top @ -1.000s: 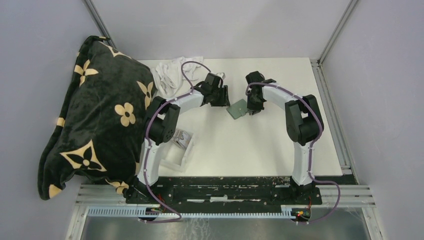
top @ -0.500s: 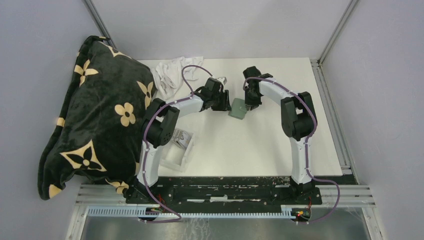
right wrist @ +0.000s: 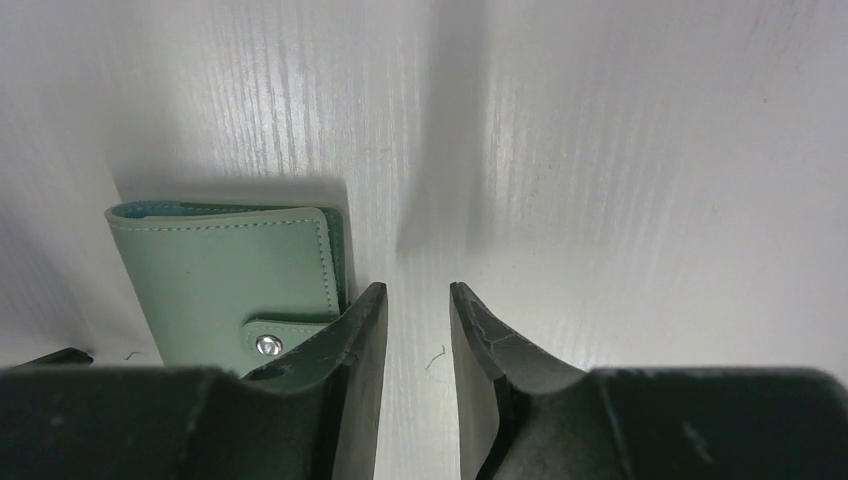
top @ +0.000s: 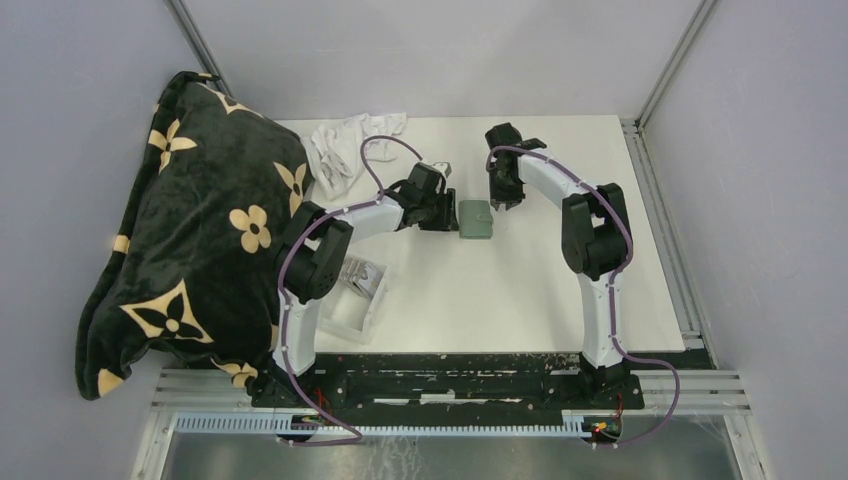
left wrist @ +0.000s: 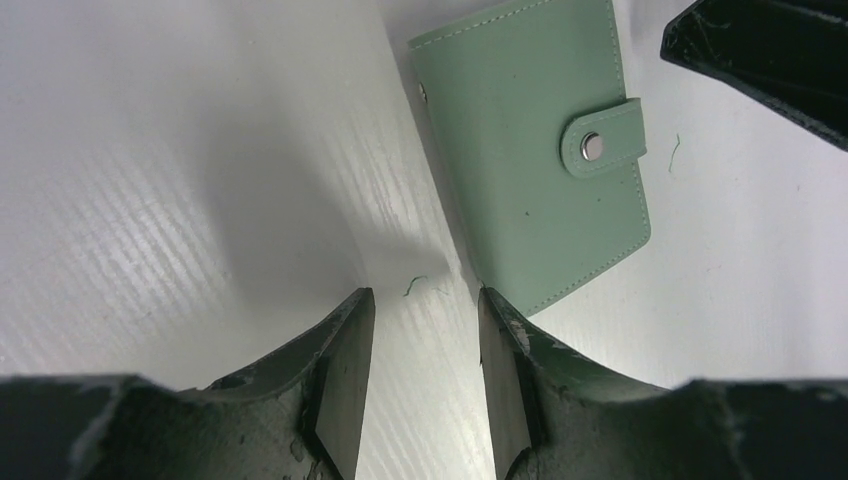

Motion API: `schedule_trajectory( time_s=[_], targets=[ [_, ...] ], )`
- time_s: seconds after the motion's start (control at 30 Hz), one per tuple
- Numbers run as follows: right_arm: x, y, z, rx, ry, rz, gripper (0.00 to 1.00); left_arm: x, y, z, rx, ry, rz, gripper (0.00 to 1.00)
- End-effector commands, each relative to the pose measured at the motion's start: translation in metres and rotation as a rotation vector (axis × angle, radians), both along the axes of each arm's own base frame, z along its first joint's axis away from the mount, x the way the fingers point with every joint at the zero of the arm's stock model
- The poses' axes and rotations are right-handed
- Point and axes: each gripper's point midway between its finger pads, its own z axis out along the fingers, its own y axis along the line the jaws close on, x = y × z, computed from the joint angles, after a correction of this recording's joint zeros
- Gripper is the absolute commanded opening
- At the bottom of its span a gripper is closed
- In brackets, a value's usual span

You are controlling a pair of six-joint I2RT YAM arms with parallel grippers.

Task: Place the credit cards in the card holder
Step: Adjust the card holder at the center of the board, then open the card holder at the center of the board.

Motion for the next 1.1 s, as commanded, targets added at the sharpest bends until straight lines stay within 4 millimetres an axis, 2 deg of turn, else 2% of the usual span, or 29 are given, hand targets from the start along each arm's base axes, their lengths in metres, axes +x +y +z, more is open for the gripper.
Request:
schedule_trajectory(
  time_s=[0.0,0.23,0.5,0.87,1.07],
  targets=[
    [0.012,0.012,0.052,0.049,-0.108,0.038,0.37,0.003,-0.002,0.036,-0.073,-0.059,0.053,0.51],
    [0.004,0.04,0.058,0.061,-0.105,0.095,0.39,-0.009,-0.007,0.036,-0.261,0.006,0.127,0.55],
    [-0.001,0.067,0.055,0.018,-0.1,0.128,0.41,-0.006,-0.01,0.039,-0.396,0.052,0.166,0.56],
    [-0.012,0.06,0.034,-0.079,-0.031,0.109,0.47,-0.011,-0.007,0.026,-0.404,0.103,0.187,0.57],
    [-0.018,0.063,0.022,-0.095,-0.008,0.116,0.48,-0.014,-0.008,0.02,-0.411,0.129,0.198,0.57]
  ],
)
